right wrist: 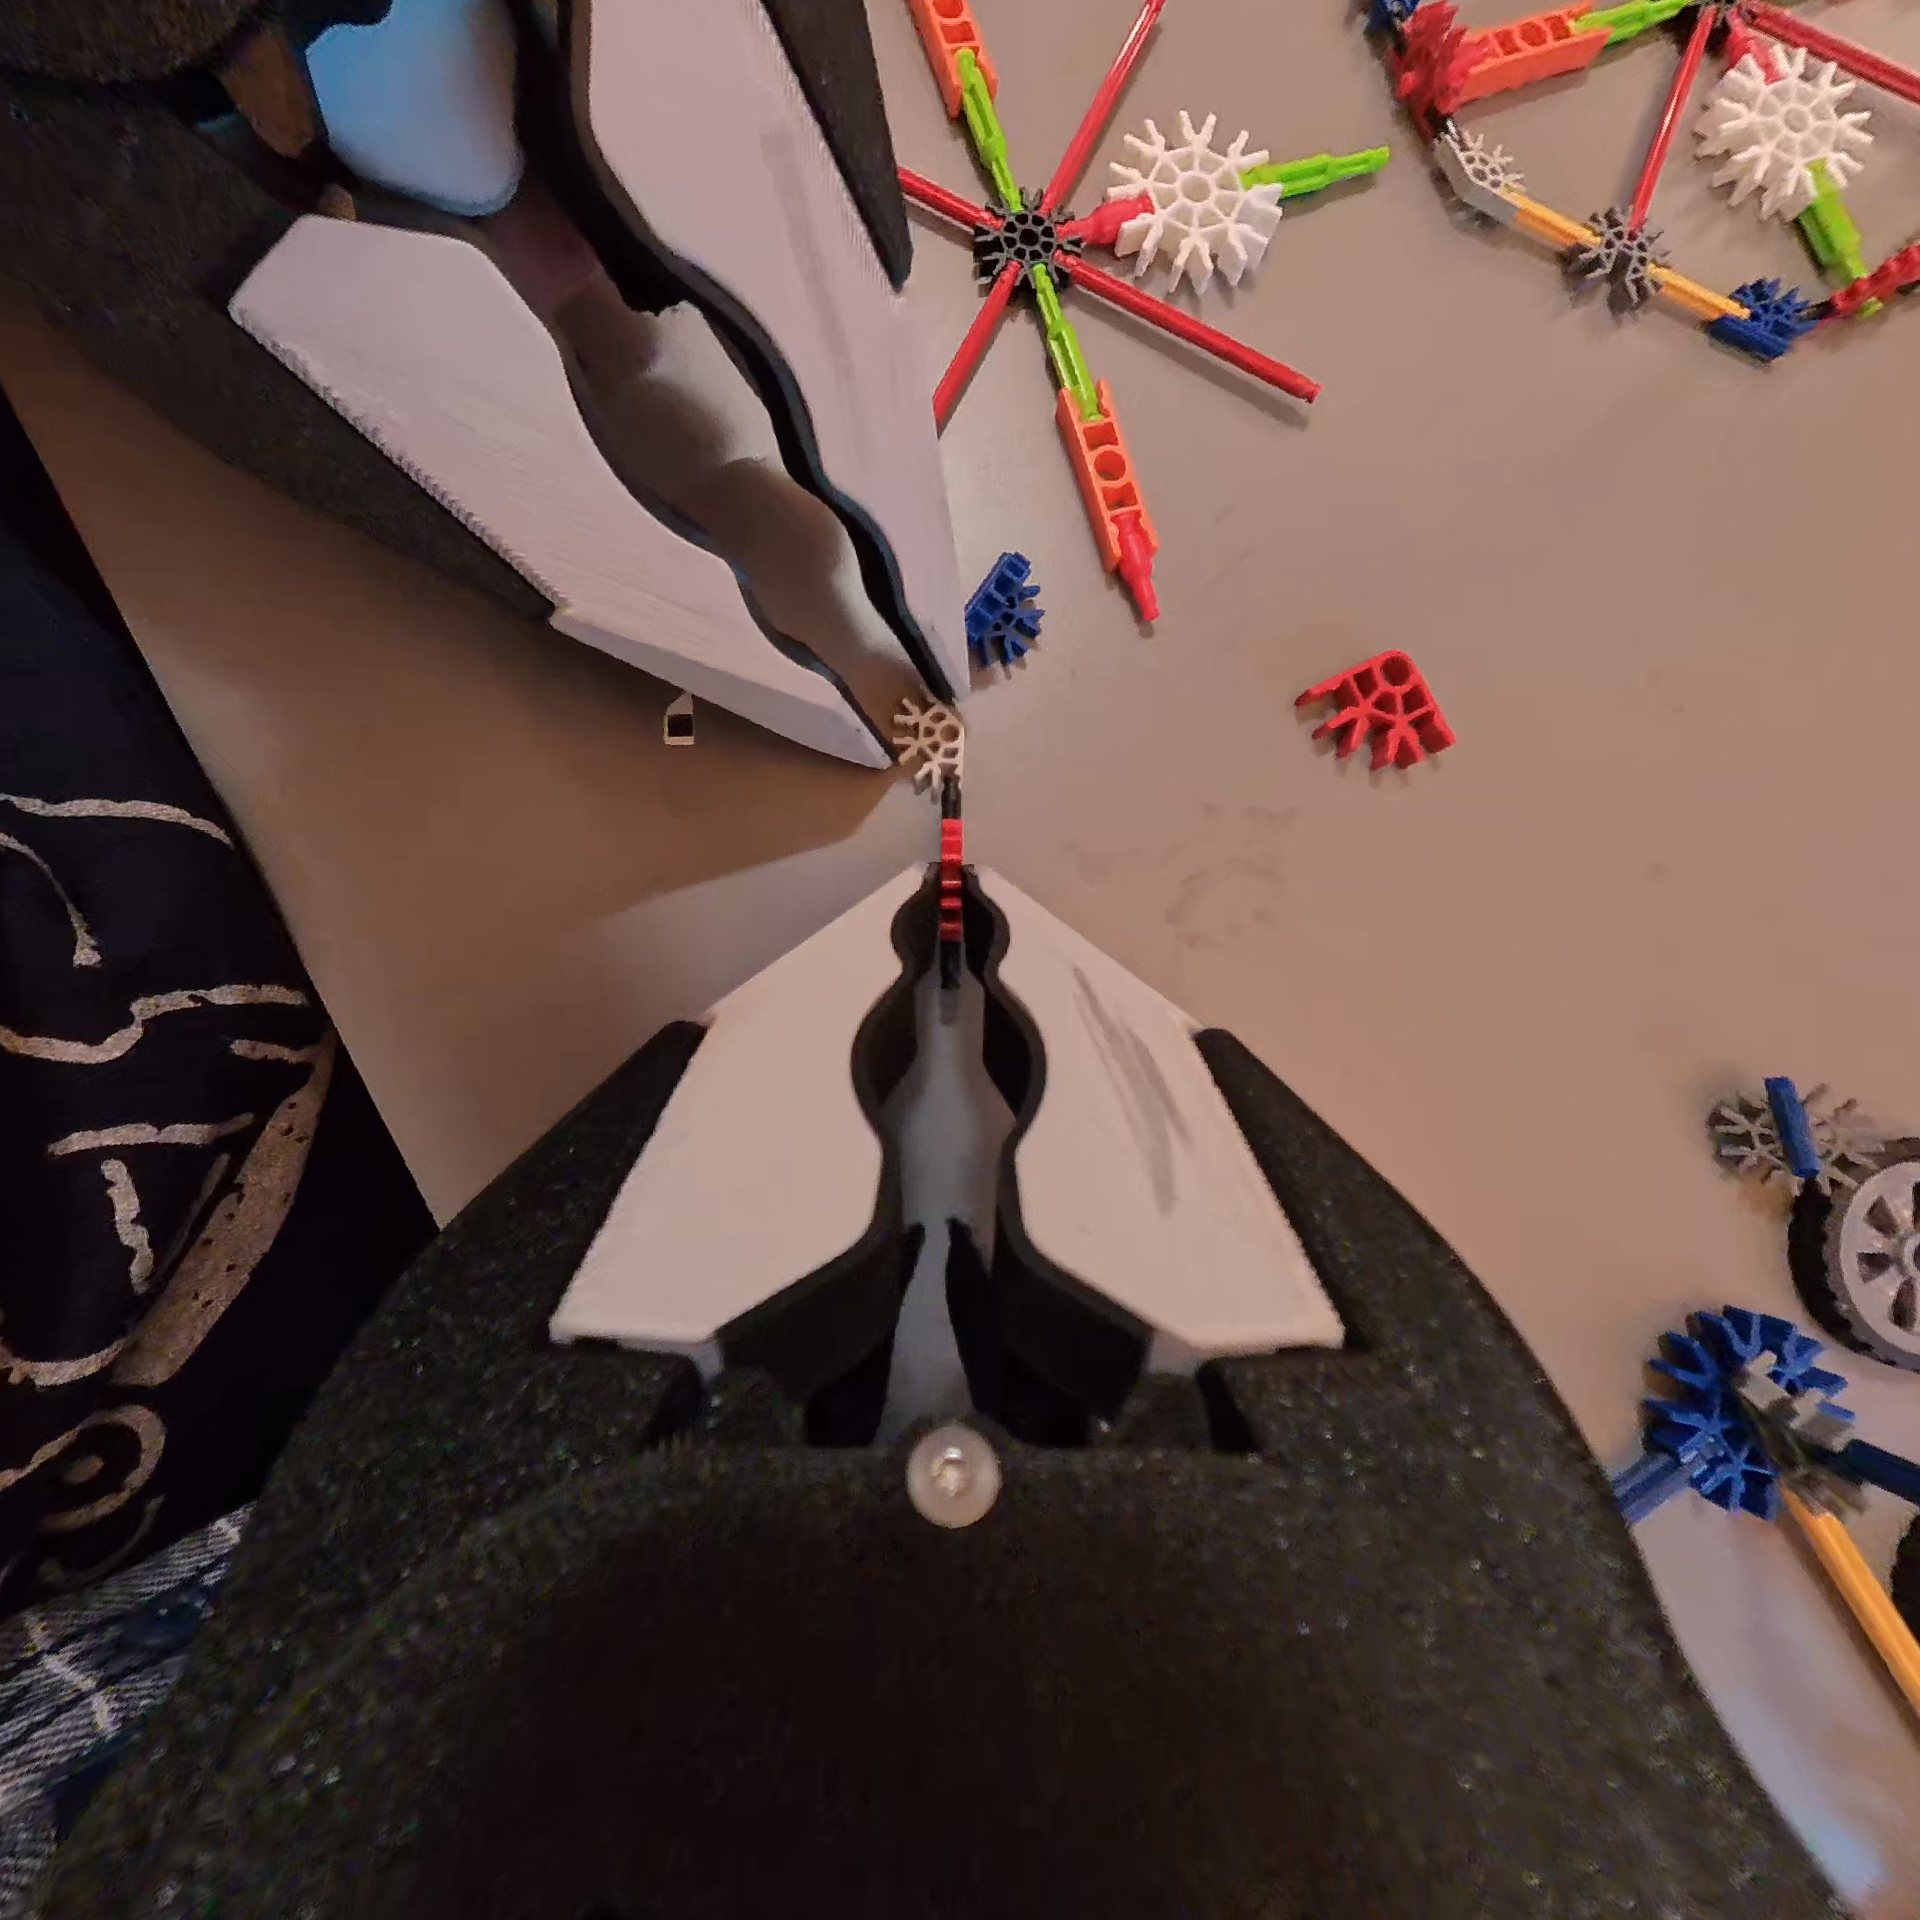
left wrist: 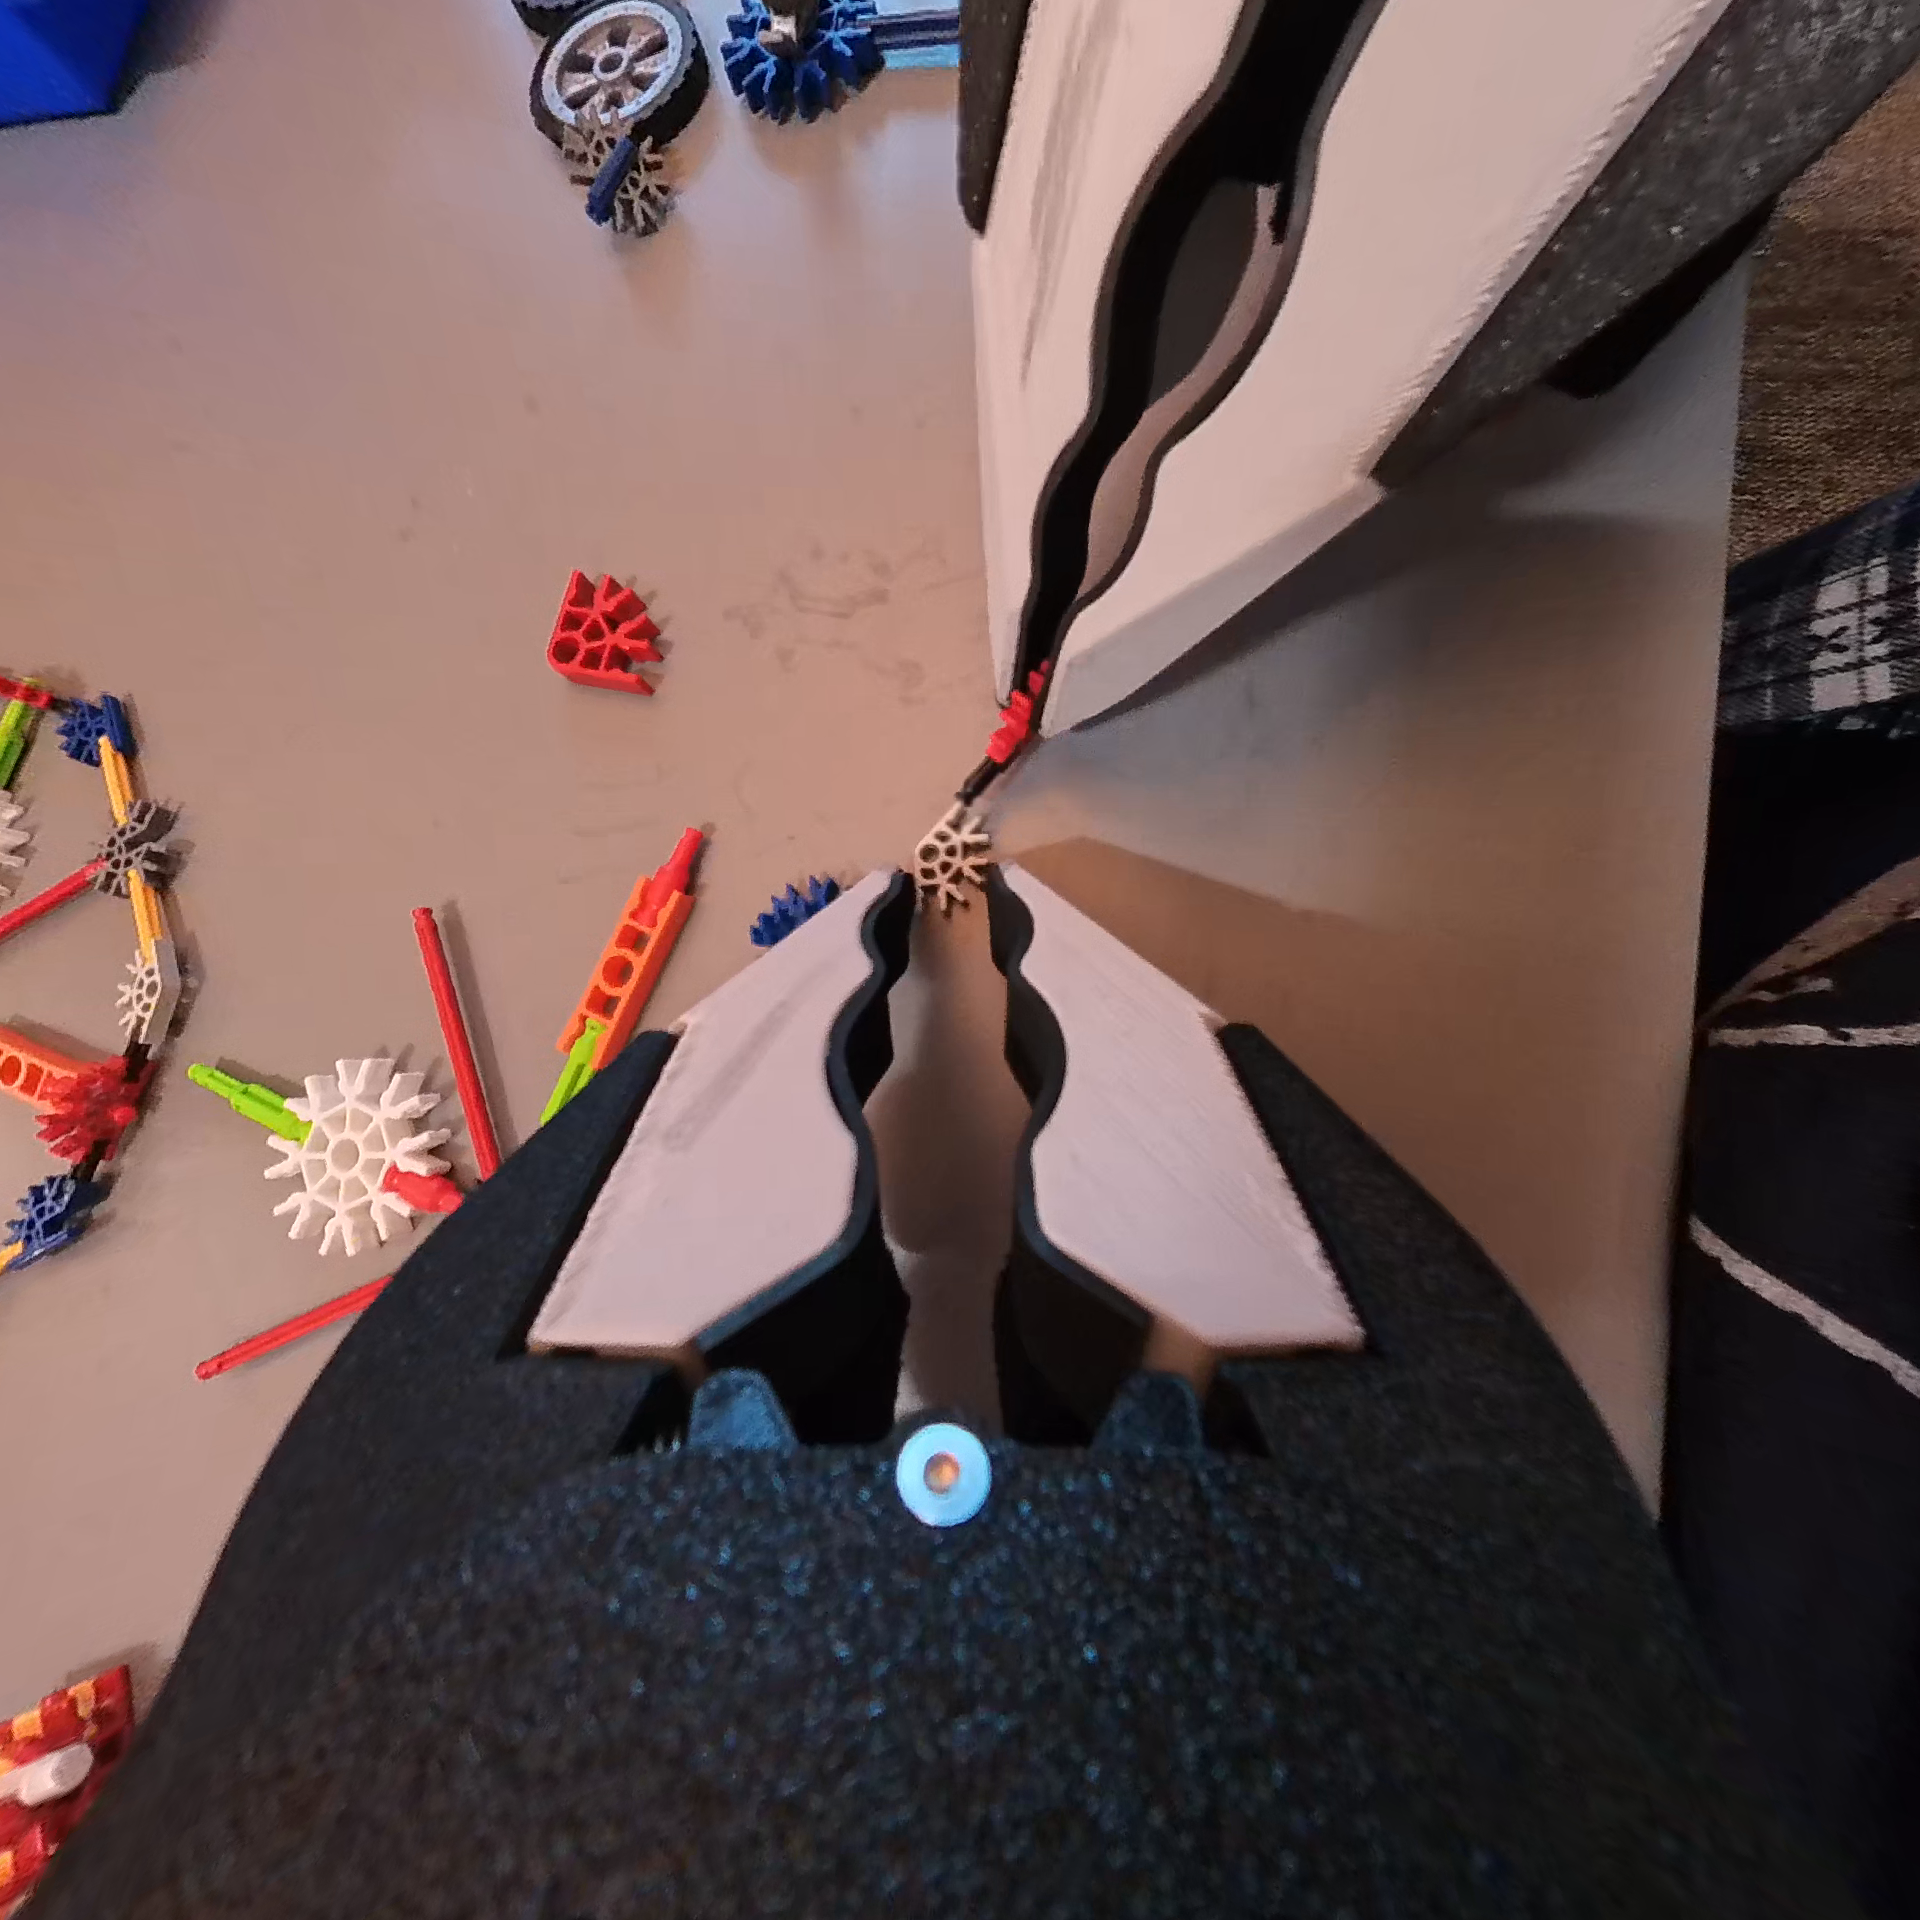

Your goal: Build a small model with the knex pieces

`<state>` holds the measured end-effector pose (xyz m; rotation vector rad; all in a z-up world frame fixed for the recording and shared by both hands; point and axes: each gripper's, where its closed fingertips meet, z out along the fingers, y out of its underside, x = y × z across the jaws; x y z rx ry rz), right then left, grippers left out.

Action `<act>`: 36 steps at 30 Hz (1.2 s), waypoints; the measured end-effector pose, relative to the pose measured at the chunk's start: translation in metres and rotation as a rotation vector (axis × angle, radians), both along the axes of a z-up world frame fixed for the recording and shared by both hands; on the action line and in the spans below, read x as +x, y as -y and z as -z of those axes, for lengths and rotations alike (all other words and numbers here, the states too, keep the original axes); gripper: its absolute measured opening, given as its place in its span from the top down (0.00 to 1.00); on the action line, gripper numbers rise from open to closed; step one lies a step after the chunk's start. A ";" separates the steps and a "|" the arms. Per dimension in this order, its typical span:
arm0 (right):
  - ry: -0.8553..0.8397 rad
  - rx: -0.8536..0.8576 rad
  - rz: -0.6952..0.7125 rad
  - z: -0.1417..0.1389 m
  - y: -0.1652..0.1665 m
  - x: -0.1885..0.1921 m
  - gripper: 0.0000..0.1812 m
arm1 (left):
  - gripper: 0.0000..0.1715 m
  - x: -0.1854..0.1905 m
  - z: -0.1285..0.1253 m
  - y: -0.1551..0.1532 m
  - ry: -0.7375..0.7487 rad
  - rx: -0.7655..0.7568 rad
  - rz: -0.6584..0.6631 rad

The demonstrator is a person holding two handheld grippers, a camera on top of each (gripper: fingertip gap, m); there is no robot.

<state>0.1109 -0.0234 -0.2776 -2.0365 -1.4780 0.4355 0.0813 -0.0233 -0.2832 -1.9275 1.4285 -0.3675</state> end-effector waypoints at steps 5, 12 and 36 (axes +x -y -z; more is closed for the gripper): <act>0.007 -0.012 -0.002 0.005 -0.001 -0.001 0.99 | 0.92 0.000 0.000 -0.001 -0.002 0.005 0.001; 0.010 -0.001 -0.009 0.003 -0.003 -0.003 0.98 | 0.93 0.000 0.000 -0.001 -0.002 0.005 0.005; 0.015 0.053 -0.078 -0.007 -0.011 -0.012 1.00 | 0.93 -0.001 -0.001 -0.003 -0.003 0.007 0.018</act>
